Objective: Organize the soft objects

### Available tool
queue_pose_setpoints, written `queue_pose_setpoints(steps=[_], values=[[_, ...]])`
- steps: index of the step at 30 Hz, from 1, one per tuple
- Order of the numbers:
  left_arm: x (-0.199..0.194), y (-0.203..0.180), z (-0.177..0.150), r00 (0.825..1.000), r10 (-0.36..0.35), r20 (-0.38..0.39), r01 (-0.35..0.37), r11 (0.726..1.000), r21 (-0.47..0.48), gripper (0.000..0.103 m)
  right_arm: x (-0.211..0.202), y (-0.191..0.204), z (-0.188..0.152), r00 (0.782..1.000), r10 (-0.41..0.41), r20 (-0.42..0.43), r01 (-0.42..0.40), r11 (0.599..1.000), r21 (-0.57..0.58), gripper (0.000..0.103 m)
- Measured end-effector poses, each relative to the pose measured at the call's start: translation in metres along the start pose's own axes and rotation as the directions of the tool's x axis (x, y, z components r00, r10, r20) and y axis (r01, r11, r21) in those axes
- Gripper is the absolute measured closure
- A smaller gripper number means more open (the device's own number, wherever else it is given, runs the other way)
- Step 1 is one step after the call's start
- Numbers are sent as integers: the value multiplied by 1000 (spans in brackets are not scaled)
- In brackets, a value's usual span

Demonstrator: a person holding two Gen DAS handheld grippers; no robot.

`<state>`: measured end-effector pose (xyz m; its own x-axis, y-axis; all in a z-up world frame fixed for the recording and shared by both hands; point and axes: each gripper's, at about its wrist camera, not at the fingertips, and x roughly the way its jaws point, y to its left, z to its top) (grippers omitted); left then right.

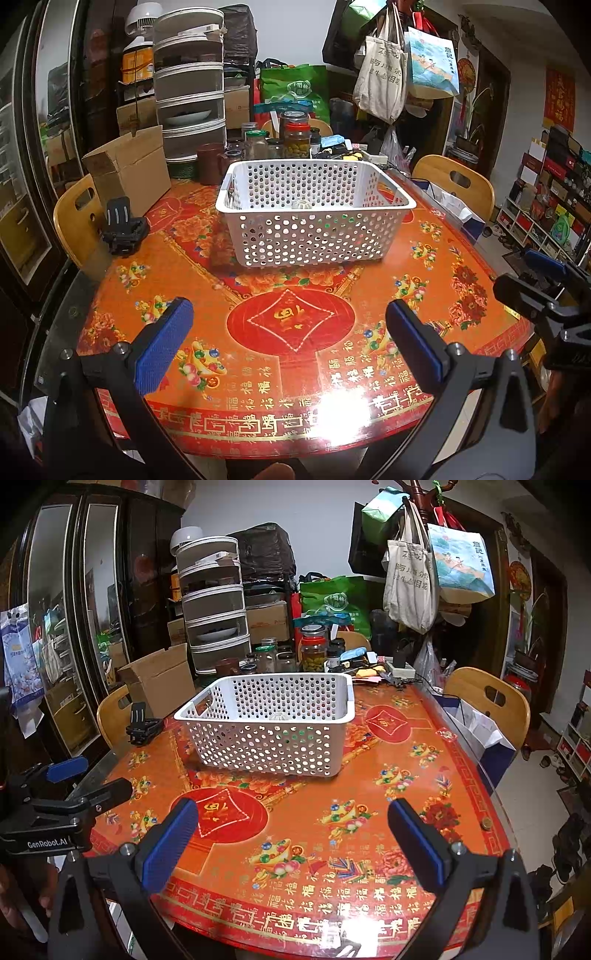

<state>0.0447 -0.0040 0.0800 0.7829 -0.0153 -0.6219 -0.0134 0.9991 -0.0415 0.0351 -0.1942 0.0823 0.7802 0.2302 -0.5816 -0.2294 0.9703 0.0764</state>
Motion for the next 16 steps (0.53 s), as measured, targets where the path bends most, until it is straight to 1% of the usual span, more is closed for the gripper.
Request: queue_pose_setpoints(steps=[8,16], values=[[2,-3,-3,1000,-5,-4,5,1000,8,0,0,0,0,1000,0,0,0,1000,1,1],[3,-4,-4,1000,6,12,-6,1000,13,0,3,5,-6,1000,3,-7,-3,1000,2,1]])
